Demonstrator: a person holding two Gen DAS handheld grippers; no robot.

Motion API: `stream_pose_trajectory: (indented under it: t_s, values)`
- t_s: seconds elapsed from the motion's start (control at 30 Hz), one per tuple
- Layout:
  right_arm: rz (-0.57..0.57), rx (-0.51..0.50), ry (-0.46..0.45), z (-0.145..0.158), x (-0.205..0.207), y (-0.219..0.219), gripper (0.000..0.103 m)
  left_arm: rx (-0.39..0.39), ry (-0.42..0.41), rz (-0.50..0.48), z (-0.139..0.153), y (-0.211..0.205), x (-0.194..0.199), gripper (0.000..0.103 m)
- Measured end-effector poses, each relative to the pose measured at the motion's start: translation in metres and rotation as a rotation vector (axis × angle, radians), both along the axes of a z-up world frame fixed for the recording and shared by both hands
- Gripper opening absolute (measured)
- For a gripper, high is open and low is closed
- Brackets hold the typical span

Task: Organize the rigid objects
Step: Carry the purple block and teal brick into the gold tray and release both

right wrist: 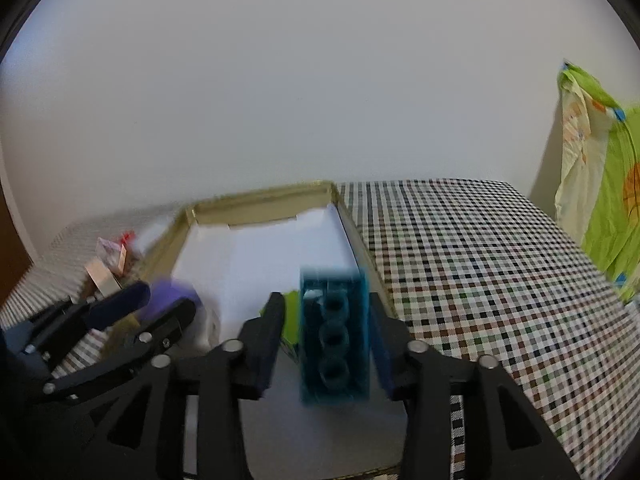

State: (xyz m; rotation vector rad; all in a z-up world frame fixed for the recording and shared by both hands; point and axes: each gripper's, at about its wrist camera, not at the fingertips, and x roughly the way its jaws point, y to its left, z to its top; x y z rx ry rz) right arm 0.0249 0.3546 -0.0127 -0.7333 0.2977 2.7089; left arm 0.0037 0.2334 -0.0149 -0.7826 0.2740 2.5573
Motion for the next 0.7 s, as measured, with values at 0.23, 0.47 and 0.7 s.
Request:
stream_pose_trajectory:
  t_s: [0.23,0.47,0.7]
  values:
    - [-0.123,0.003,0.236,0.016,0.039,0.011,0.085,0.041,0.111,0.007,0.012,-0.008,0.014,0.103]
    - [-0.333,-0.046,0.289,0.013,0.057,0.04,0.087,0.091,0.096,0.079,0.015,-0.03,0.002,0.103]
    - [-0.359,-0.052,0.251,0.006,0.047,0.049,0.087,0.102,0.045,0.143,0.01,-0.047,-0.012,0.103]
